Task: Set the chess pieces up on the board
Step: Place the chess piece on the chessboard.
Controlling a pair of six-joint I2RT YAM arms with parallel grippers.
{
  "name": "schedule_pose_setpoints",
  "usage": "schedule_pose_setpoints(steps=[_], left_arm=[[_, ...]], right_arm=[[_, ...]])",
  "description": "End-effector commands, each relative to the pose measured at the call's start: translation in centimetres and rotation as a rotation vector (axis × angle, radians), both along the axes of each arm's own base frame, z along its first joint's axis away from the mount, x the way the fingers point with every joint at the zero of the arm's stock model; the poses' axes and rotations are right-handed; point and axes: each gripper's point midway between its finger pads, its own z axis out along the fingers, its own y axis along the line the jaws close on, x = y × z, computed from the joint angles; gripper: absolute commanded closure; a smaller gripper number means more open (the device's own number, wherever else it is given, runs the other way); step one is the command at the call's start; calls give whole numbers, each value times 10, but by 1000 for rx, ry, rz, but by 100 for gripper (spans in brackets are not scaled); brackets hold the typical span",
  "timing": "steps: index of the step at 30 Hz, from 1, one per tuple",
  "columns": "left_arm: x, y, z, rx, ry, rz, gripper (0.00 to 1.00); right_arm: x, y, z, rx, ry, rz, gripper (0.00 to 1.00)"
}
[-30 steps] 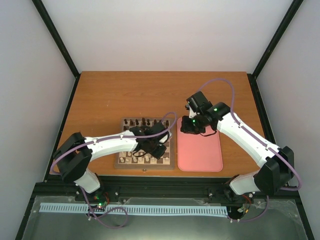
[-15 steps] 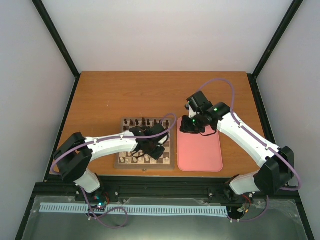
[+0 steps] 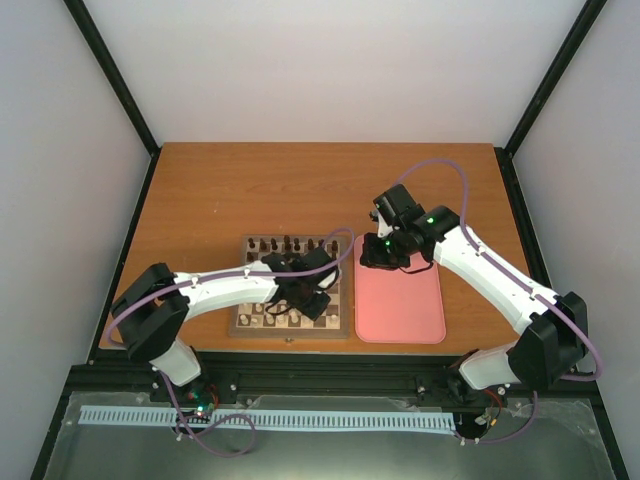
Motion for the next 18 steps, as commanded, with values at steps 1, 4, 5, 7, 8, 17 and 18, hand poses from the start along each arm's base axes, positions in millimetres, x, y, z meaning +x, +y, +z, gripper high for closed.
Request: schedule_pose_setpoints(steps=[1, 4, 5, 7, 8, 17, 18], left_arm=[[5, -12, 6, -9, -18, -36, 94], [7, -17, 7, -14, -19, -43, 94], [7, -18, 7, -12, -17, -44, 94], [7, -18, 6, -8, -16, -47, 94], [8, -18, 6, -6, -16, -47, 94], [4, -11, 4, 19, -10, -54, 94], [4, -10, 3, 23, -9, -56, 94]], right_arm=[[3, -2, 4, 15, -21, -7, 81], [3, -2, 4, 14, -22, -6, 81], [3, -2, 4, 14, -23, -6, 81], [3, -2, 4, 14, -25, -6, 81], [3, -2, 4, 14, -25, -6, 81], [5, -2, 3, 21, -23, -2, 81], [5, -2, 3, 21, -23, -3, 81]])
